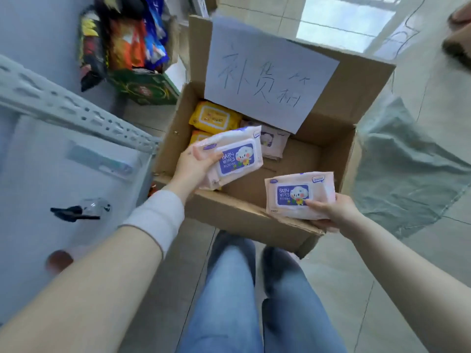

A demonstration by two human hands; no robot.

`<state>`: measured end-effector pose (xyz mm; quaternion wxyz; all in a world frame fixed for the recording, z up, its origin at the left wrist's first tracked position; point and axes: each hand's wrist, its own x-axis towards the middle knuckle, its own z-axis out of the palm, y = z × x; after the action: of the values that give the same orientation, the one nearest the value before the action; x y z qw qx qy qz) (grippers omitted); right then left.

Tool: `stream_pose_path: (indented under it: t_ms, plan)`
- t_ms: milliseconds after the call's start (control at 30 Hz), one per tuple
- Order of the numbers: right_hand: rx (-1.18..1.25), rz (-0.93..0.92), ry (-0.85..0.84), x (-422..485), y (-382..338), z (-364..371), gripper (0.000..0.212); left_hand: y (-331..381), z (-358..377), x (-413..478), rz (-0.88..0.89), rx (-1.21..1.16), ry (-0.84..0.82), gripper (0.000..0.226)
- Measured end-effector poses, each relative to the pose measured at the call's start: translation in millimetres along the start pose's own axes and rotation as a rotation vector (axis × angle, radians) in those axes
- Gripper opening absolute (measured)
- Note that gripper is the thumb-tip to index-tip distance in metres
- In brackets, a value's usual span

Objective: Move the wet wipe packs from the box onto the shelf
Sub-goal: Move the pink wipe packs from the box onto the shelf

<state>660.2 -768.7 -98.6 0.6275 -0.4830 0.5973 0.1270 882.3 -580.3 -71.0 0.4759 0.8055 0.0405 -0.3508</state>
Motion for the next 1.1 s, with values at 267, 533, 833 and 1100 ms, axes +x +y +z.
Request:
stream_pose_path:
  t_ms: [267, 533, 833, 1100]
  plan:
    - [-0.252, -0.345, -0.322, -150, -47, 34, 0.019, 43, -159, -204, 0.238, -0.157, 0.385, 0.015]
    - [-0.445, -0.665, -0.771, -331, -72, 142, 0.031, 20, -334, -414, 0.491, -0.266, 0.717, 0.009]
    - [-0.522, -0.870, -1.063, -500, 3, 339, 0.034, -139, -498, -598, 0.408, -0.461, 1.119, 0.014]
    - [-0.607, -0.889, -1.129, -571, 60, 508, 0.024, -269, -588, -634, 0.238, -0.652, 1.305, 0.011]
